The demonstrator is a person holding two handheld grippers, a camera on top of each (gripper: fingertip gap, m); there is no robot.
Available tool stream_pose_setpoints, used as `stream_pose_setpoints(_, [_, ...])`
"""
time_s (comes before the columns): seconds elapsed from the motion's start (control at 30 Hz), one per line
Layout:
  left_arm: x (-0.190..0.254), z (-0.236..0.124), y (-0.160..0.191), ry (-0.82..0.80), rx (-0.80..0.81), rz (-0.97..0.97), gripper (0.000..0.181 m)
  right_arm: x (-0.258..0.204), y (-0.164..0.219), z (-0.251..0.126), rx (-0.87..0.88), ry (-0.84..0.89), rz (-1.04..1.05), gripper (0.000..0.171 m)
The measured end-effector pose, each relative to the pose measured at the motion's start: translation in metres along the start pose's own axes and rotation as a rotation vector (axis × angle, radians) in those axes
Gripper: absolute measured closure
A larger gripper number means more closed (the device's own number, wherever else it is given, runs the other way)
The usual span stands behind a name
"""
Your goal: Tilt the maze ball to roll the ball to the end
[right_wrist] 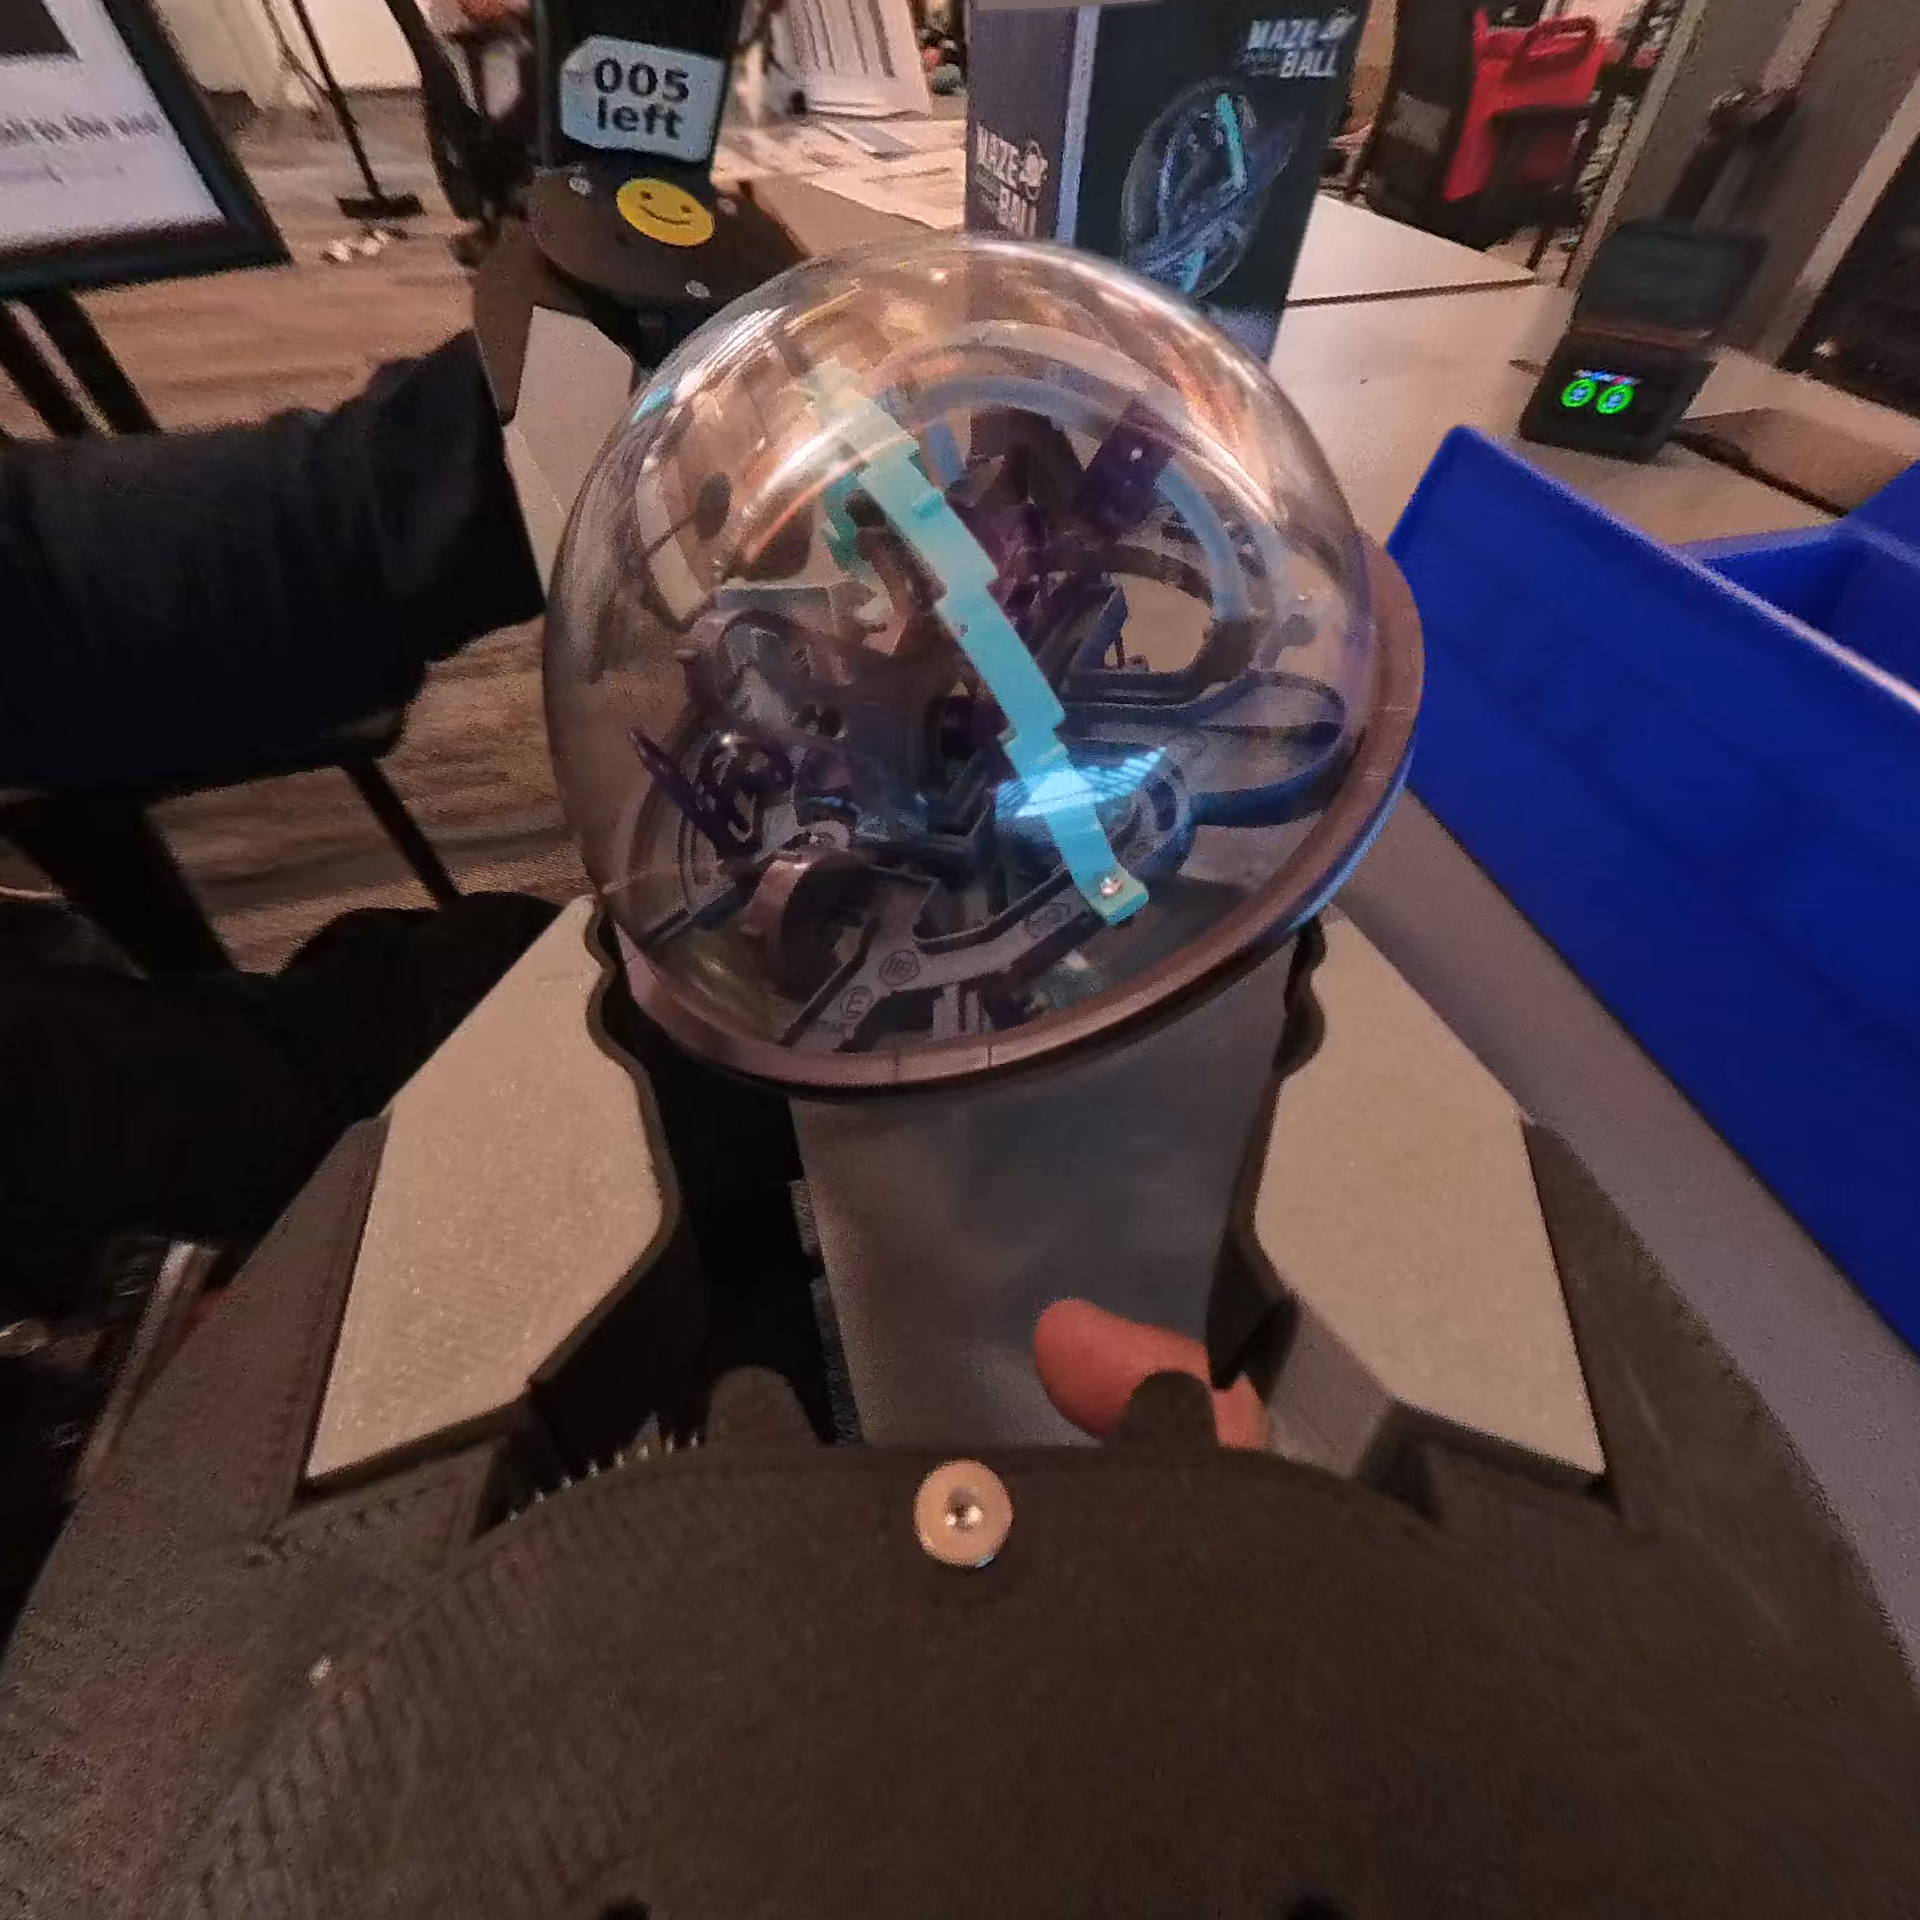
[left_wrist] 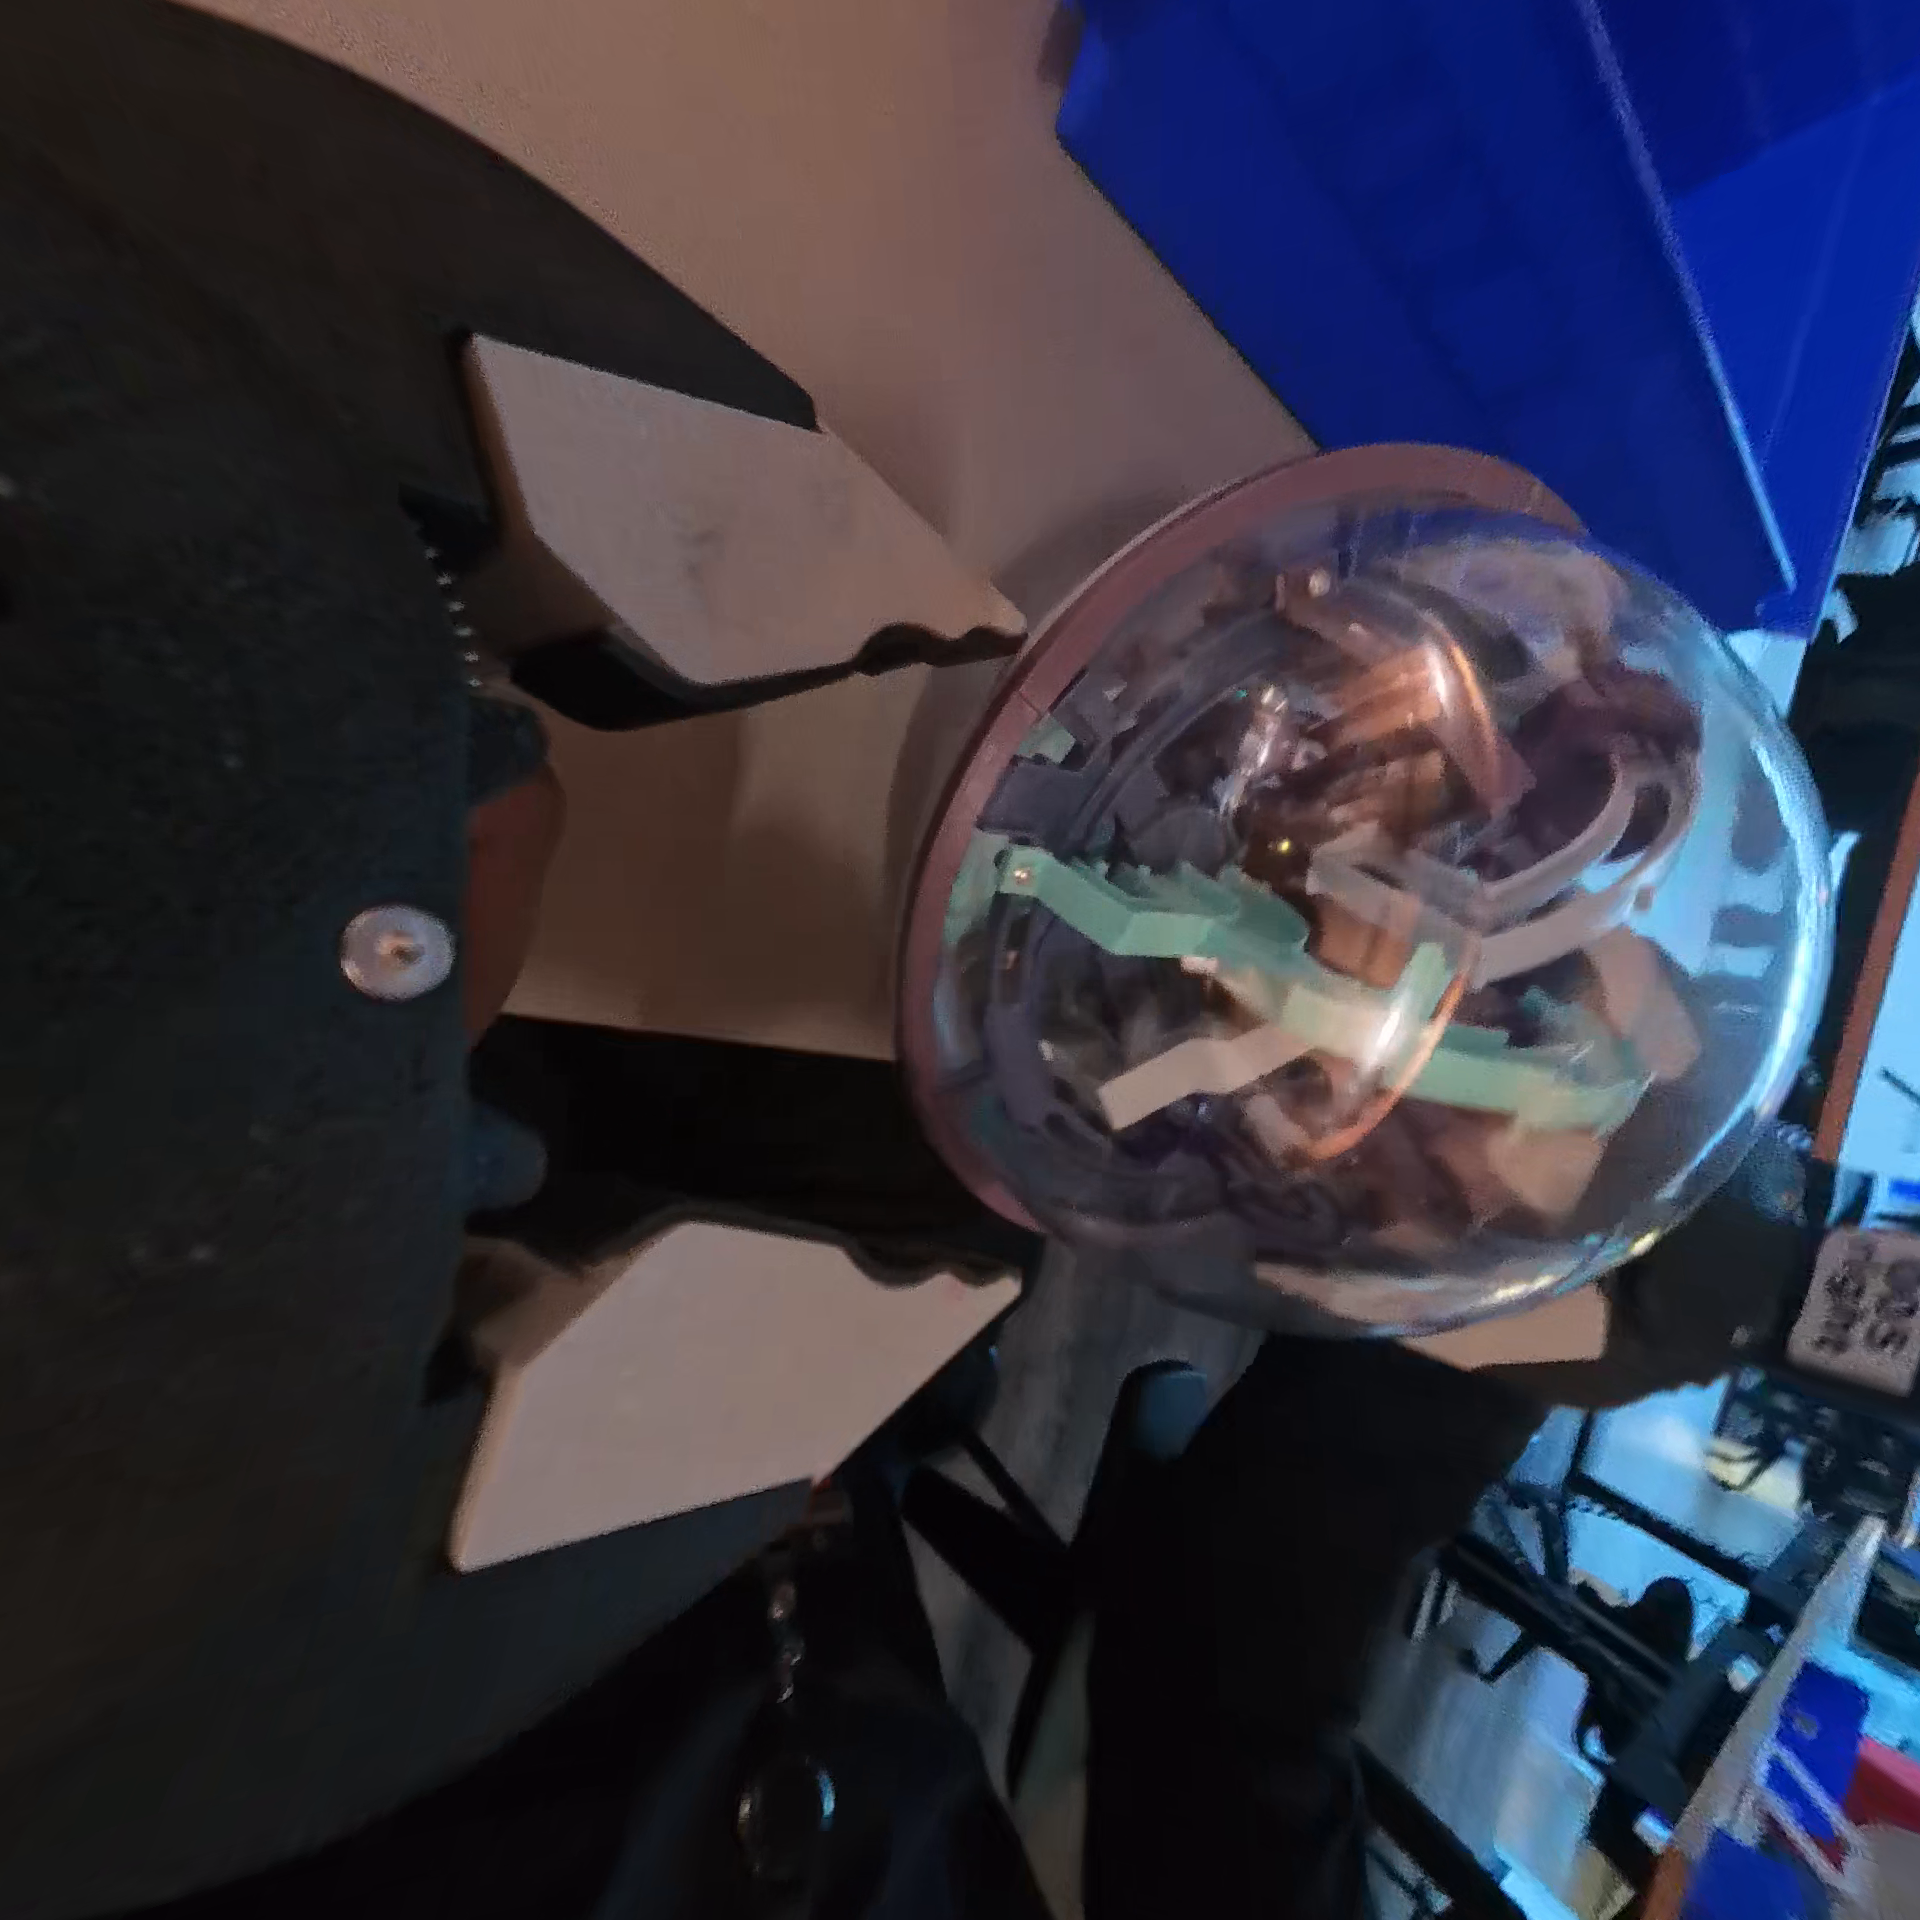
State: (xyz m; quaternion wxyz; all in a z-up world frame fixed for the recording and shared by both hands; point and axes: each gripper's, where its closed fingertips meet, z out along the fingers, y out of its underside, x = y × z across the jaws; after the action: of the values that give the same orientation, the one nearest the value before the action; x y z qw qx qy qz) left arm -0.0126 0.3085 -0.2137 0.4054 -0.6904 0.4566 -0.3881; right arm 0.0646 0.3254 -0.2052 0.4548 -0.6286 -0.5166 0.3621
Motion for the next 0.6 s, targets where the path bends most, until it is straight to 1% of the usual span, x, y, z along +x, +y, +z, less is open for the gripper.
stream_pose_setpoints(0.07, [-0.008,0.002,-0.001,-0.035,0.006,0.017,0.072,0.0,0.001,0.003,-0.016,0.036,-0.041,0.049])
stream_pose_setpoints(0.13, [-0.008,0.001,-0.002,-0.033,0.02,0.046,0.07,-0.002,0.006,0.004,-0.045,0.047,-0.067,0.049])
stream_pose_setpoints(0.2, [-0.009,-0.003,-0.005,-0.054,0.039,0.09,0.076,-0.002,0.008,0.001,-0.047,0.028,-0.054,0.048])
stream_pose_setpoints(0.23, [-0.009,-0.006,-0.005,-0.062,0.037,0.104,0.081,0.002,0.005,-0.001,-0.023,0.036,-0.027,0.042])
stream_pose_setpoints(0.3, [-0.009,-0.011,-0.007,-0.073,0.053,0.128,0.087,0.012,-0.003,-0.007,0.051,0.035,0.072,0.037])
stream_pose_setpoints(0.37, [-0.006,-0.012,-0.008,-0.053,0.061,0.119,0.089,0.014,-0.007,-0.007,0.109,-0.03,0.208,0.034])
stream_pose_setpoints(0.43, [-0.004,-0.007,-0.008,-0.028,0.06,0.082,0.088,0.011,0.0,0.0,0.088,-0.101,0.301,0.033])
stream_pose_setpoints(0.5, [-0.008,0.0,-0.001,-0.038,0.024,0.065,0.088,0.005,0.0,0.002,0.076,-0.151,0.325,0.042])
stream_pose_setpoints(0.6, [-0.009,0.008,0.007,-0.039,-0.016,0.061,0.086,0.001,0.003,0.001,0.053,-0.134,0.258,0.043])
